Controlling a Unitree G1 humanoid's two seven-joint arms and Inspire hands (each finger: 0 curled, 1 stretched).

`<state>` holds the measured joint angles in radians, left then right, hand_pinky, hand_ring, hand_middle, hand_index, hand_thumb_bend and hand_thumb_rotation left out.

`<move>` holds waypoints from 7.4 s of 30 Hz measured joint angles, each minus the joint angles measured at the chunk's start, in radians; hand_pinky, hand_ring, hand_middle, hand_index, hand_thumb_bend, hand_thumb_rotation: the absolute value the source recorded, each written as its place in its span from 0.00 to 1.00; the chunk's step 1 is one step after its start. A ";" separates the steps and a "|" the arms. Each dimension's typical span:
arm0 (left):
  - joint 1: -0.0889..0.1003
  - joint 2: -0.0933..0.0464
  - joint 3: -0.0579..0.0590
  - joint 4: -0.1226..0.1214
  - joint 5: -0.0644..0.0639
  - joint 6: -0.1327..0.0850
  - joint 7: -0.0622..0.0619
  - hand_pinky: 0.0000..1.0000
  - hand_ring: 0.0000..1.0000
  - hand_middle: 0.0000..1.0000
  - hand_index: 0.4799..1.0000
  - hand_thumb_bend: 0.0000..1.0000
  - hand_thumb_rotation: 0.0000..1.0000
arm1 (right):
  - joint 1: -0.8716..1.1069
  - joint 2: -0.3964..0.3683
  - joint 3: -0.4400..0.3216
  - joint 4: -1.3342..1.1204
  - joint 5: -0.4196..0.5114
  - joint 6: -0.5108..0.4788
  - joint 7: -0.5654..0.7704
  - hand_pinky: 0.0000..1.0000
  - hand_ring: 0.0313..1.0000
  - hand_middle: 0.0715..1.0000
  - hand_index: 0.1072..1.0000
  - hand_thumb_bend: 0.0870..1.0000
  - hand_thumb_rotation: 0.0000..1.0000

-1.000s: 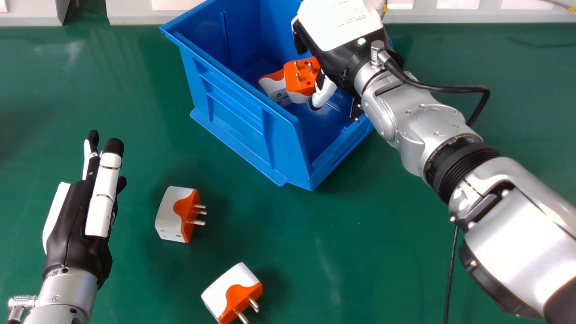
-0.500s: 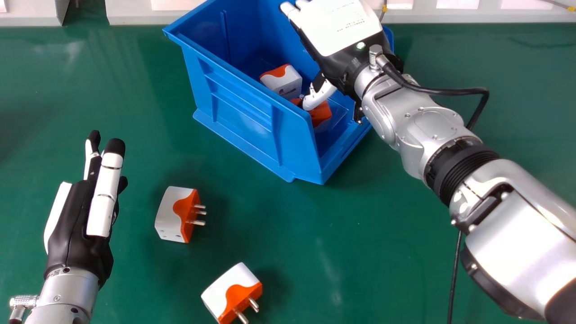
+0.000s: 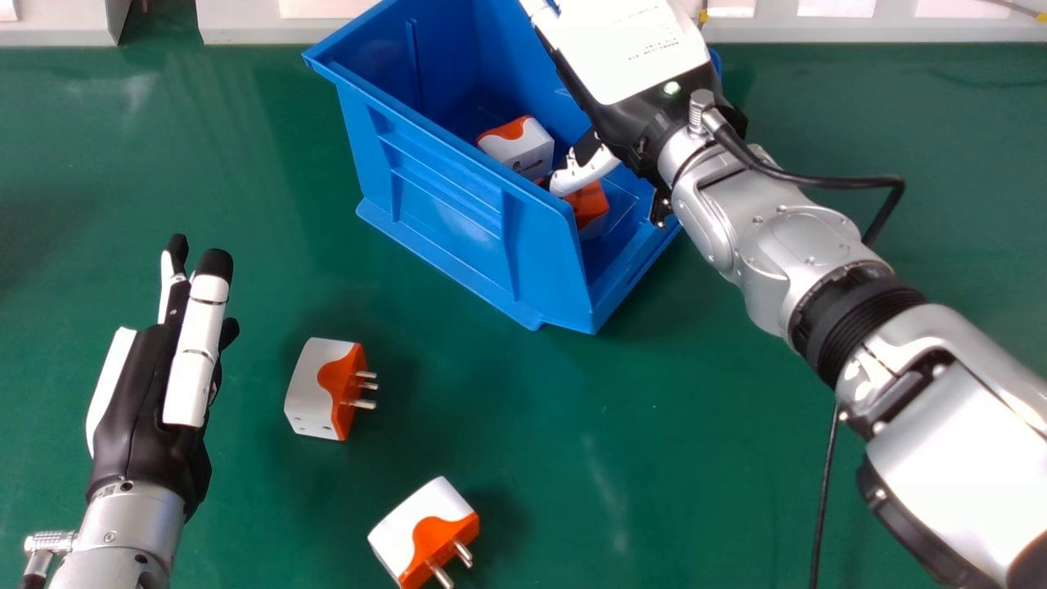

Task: Pick all objects and put in blue box

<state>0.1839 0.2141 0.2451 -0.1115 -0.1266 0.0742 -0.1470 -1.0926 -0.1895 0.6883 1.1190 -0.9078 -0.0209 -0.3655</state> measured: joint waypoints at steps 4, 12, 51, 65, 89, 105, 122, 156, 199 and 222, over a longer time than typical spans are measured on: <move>-0.013 -0.001 -0.002 0.024 0.000 -0.001 0.001 0.96 1.00 0.99 1.00 0.56 1.00 | 0.042 -0.035 -0.035 -0.117 0.006 0.015 -0.022 0.93 1.00 1.00 1.00 0.49 0.40; -0.043 -0.004 -0.009 0.048 0.010 -0.009 0.019 0.96 0.99 0.98 1.00 0.55 1.00 | 0.208 -0.139 -0.115 -0.487 0.002 0.037 -0.028 0.96 1.00 1.00 0.99 0.43 0.39; -0.037 -0.004 -0.021 0.084 0.010 -0.043 0.036 0.96 0.99 0.99 1.00 0.53 1.00 | 1.340 -0.376 -0.591 -1.423 0.031 -0.281 -0.001 0.93 0.97 0.97 0.92 0.32 0.34; 0.004 0.001 -0.016 0.057 0.010 -0.047 0.025 0.95 0.99 0.99 1.00 0.54 1.00 | 1.359 -0.426 -0.508 -1.328 -0.074 -0.548 -0.035 0.88 0.95 0.93 0.88 0.29 0.42; 0.024 0.001 -0.012 0.010 0.009 -0.038 0.017 0.94 0.99 0.99 1.00 0.55 1.00 | 1.102 -0.333 -0.277 -1.163 -0.074 -0.667 0.140 0.87 0.93 0.93 0.88 0.29 0.33; 0.014 0.001 -0.006 -0.019 0.007 0.018 0.016 0.96 0.99 0.99 1.00 0.55 1.00 | 0.826 -0.243 -0.157 -0.920 0.042 -0.594 0.520 0.82 0.90 0.91 0.87 0.40 0.33; 0.008 -0.002 -0.006 -0.033 0.007 0.030 0.017 0.97 1.00 0.99 1.00 0.55 1.00 | 0.702 -0.201 -0.062 -0.773 -0.010 -0.546 0.546 0.78 0.89 0.89 0.86 0.41 0.34; 0.006 -0.002 -0.007 -0.069 0.007 0.058 0.018 0.97 1.00 1.00 1.00 0.56 0.99 | 0.652 -0.137 -0.017 -0.824 0.007 -0.460 0.707 0.77 0.88 0.88 0.83 0.39 0.31; 0.006 -0.007 -0.008 -0.102 0.007 0.091 0.018 0.97 1.00 1.00 1.00 0.56 1.00 | 0.623 -0.088 0.057 -0.782 0.027 -0.468 0.667 0.75 0.85 0.86 0.82 0.25 0.37; 0.006 -0.007 -0.003 -0.110 -0.003 0.098 0.016 0.98 1.00 1.00 1.00 0.56 1.00 | 0.578 -0.108 0.088 -0.763 -0.027 -0.471 0.658 0.77 0.86 0.87 0.81 0.29 0.33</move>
<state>0.1902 0.2072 0.2424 -0.2219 -0.1298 0.1723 -0.1314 -0.5141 -0.2971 0.7766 0.3558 -0.9351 -0.4923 0.2920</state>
